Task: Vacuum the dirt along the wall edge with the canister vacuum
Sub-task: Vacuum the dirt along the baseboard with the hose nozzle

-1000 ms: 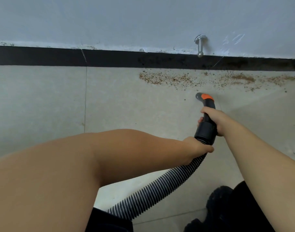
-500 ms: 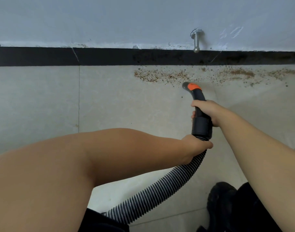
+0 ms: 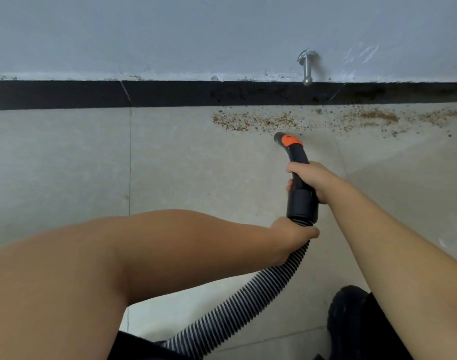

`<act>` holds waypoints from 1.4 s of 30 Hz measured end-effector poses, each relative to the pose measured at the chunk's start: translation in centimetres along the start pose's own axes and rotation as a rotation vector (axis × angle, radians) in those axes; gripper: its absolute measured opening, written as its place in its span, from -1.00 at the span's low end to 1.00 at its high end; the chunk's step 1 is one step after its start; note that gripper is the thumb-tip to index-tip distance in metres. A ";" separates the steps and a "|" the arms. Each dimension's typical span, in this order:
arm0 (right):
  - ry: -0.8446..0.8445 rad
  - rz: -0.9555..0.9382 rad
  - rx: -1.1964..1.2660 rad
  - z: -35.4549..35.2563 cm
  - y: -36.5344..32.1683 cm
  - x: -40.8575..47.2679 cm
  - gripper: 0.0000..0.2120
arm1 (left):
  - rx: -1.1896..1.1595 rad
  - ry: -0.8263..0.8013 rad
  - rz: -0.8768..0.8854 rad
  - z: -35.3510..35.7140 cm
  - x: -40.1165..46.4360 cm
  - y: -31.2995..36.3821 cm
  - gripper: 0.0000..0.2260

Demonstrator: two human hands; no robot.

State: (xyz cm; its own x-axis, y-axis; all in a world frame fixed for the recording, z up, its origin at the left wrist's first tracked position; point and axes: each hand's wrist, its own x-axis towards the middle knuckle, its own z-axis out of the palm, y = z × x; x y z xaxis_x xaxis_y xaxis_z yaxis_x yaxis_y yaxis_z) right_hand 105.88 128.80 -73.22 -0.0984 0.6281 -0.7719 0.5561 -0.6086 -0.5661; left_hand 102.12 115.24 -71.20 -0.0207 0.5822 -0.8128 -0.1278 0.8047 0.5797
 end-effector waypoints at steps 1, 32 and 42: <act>0.003 -0.008 0.008 0.7 -0.7 0.4 -0.88 | -0.021 0.026 0.000 -0.8 0.2 0.3 -0.74; 0.099 0.041 -0.095 -3.4 -1.8 2.6 -0.86 | -0.031 -0.079 0.036 1.7 2.5 2.4 -0.73; 0.081 -0.014 -0.139 -1.8 -4.5 3.9 -0.87 | -0.116 -0.055 0.008 -0.3 3.6 4.0 -0.78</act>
State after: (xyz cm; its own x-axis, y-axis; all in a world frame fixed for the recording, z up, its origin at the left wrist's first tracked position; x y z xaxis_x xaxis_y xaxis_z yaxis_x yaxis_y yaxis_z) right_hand 104.43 134.86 -73.16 -0.0433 0.6761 -0.7355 0.6646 -0.5302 -0.5265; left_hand 101.25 120.54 -71.80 0.0319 0.5970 -0.8016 -0.2416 0.7829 0.5734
